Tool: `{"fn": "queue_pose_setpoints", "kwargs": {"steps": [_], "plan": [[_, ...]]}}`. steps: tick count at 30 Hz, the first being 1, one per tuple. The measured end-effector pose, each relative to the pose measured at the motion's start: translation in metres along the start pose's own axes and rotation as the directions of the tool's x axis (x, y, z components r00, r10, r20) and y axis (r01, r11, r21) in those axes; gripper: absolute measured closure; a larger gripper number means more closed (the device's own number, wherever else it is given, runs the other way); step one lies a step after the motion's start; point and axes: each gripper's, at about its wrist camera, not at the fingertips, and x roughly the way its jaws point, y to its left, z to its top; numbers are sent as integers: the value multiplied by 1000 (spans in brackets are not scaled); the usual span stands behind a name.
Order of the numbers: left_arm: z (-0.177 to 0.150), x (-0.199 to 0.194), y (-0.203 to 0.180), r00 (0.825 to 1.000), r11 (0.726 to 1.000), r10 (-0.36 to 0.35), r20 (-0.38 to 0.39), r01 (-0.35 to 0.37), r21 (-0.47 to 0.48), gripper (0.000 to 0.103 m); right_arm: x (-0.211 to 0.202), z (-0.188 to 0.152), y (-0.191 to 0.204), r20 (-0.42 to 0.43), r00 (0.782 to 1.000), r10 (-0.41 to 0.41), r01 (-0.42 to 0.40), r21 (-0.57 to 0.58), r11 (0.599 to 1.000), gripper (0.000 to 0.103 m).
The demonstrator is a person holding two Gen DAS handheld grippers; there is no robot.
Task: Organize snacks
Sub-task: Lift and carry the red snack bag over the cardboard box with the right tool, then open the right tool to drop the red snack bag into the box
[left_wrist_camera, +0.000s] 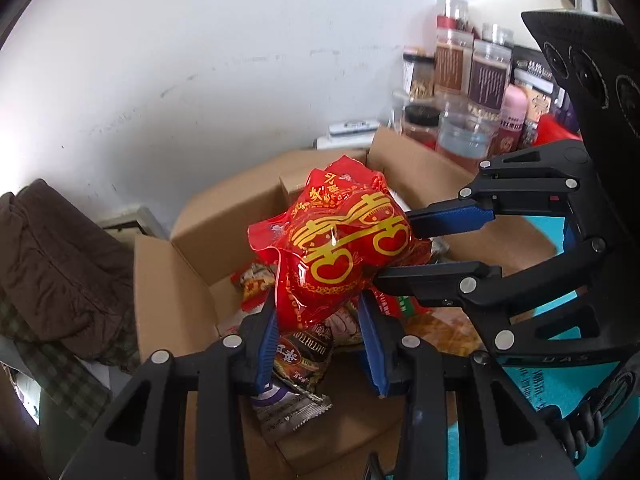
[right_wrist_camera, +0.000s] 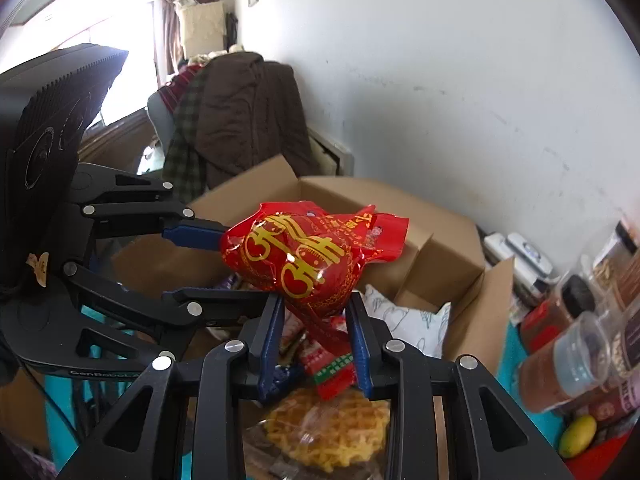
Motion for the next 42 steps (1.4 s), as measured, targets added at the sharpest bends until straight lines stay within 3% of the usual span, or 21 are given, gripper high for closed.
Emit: {"fn": "queue_pose_setpoints", "kwargs": {"steps": [13,19,28,35,38,42], "plan": [[-15,36,-1,994,1000,-9,-111,7,-24,66,34,-15,-13,-104,994,37,-34,26,999,72],[-17,39,0,993,999,20,-116,-25,-47,65,36,-19,-12,-114,993,-10,11,10,1000,71],[-20,40,2,984,993,71,-165,-86,-85,65,28,-25,-12,-131,989,-66,70,22,997,50],[-20,20,4,983,984,104,-151,-123,-127,65,13,-21,-3,-126,986,-106,106,-6,994,49],[-17,8,4,983,980,123,-135,-141,-138,65,4,-18,0,-114,986,-122,123,-3,992,41],[-15,-11,0,983,976,147,-109,-162,-145,61,-15,-15,4,-91,986,-141,142,0,990,41]]}}
